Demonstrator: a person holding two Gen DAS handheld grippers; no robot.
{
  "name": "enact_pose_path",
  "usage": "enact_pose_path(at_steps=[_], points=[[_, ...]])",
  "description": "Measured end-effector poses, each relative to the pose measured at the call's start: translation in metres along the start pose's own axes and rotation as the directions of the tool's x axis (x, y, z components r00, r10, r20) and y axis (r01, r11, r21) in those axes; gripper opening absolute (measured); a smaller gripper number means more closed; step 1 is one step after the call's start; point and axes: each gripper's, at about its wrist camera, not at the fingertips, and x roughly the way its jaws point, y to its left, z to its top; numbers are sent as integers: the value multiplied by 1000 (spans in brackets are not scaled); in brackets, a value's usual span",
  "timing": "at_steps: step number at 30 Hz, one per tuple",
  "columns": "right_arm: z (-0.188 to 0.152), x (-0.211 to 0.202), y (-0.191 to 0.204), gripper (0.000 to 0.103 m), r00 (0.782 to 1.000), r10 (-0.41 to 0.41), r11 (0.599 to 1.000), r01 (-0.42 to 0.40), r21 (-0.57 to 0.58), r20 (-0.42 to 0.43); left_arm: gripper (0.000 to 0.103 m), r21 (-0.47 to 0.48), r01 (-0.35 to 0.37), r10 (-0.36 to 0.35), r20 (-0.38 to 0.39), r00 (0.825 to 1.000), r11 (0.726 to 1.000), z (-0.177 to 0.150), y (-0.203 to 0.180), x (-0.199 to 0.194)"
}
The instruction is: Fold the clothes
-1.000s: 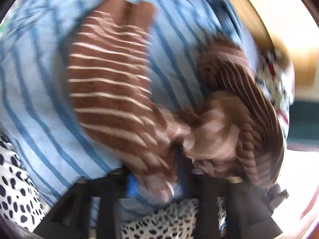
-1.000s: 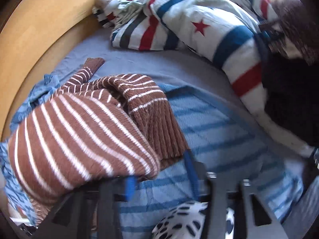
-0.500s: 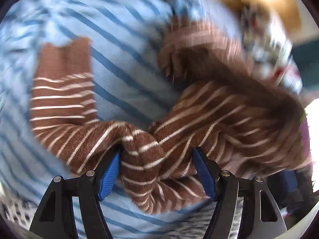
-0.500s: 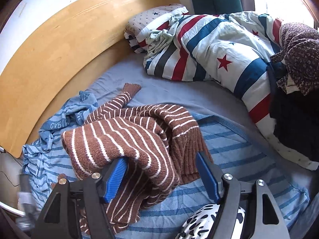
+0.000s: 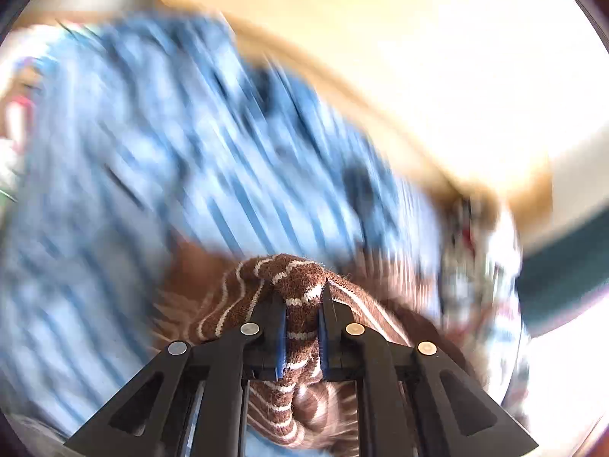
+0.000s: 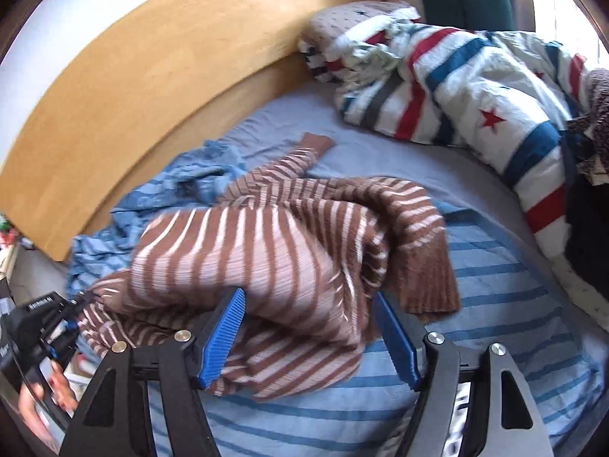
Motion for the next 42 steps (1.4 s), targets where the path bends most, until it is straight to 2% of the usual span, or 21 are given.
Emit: enact_pose_path(at_steps=[2,3,6,9,11,12,14,18,20,23,25,26,27,29,31,33,35,36,38,40,42], points=[[-6,2,18,87,997,82,997,-82,12,-5,13,-50,-97,101,103,989,994,18,32,-29],[-9,3,27,86,993,121,993,-121,16,-9,13,-85,-151,160,107,981,985,25,54,-42],[-27,21,59,86,982,165,985,-169,-43,-95,13,-172,-336,337,-22,941,926,12,107,-40],[-51,42,86,86,967,149,973,-180,-142,-205,15,-196,-462,425,-203,882,865,-23,153,-16],[-66,53,97,86,956,123,961,-181,-207,-265,36,-232,-486,422,-275,864,843,-45,174,-6],[-72,56,99,86,951,113,954,-185,-235,-287,44,-254,-481,413,-279,867,839,-49,177,-6],[-80,59,100,86,949,99,941,-188,-282,-301,70,-299,-458,378,-290,879,837,-52,180,-10],[-82,54,122,86,947,124,884,-241,-402,-295,70,-400,-274,166,-284,944,874,-54,177,-43],[-85,54,148,87,954,127,815,-256,-520,-271,71,-417,-247,154,-245,957,875,-60,167,-69],[-100,72,188,100,956,93,681,-265,-683,-278,72,-479,-207,134,-181,974,853,-72,156,-84],[-116,107,202,92,942,13,634,-267,-726,-335,72,-528,-170,87,-177,980,832,-74,156,-86],[-119,122,201,51,939,-22,641,-250,-725,-343,72,-547,-152,59,-185,981,823,-75,156,-85],[-106,128,187,9,937,-1,708,-245,-662,-348,72,-550,-143,42,-191,981,823,-76,155,-84],[-79,140,160,8,936,42,822,-232,-520,-351,72,-527,-136,21,-218,976,839,-79,146,-79],[-30,124,122,8,957,80,904,-188,-385,-279,72,-516,-110,-11,-227,974,849,-78,136,-69],[19,93,83,8,993,35,943,-69,-325,-110,72,-520,-65,-70,-236,969,851,-84,117,-57],[64,54,28,8,996,-65,971,76,-228,54,72,-526,-17,-128,-239,963,850,-94,95,-47],[80,35,-5,7,986,-134,977,148,-154,99,72,-529,6,-157,-240,958,849,-99,83,-43],[92,1,-70,8,943,-297,953,303,-17,148,72,-520,26,-181,-250,951,854,-114,57,-32],[78,-20,-118,8,912,-399,917,395,51,99,72,-485,24,-189,-295,937,874,-129,33,-16],[57,-35,-152,9,886,-462,886,460,62,36,72,-445,20,-205,-371,906,895,-146,11,4]])
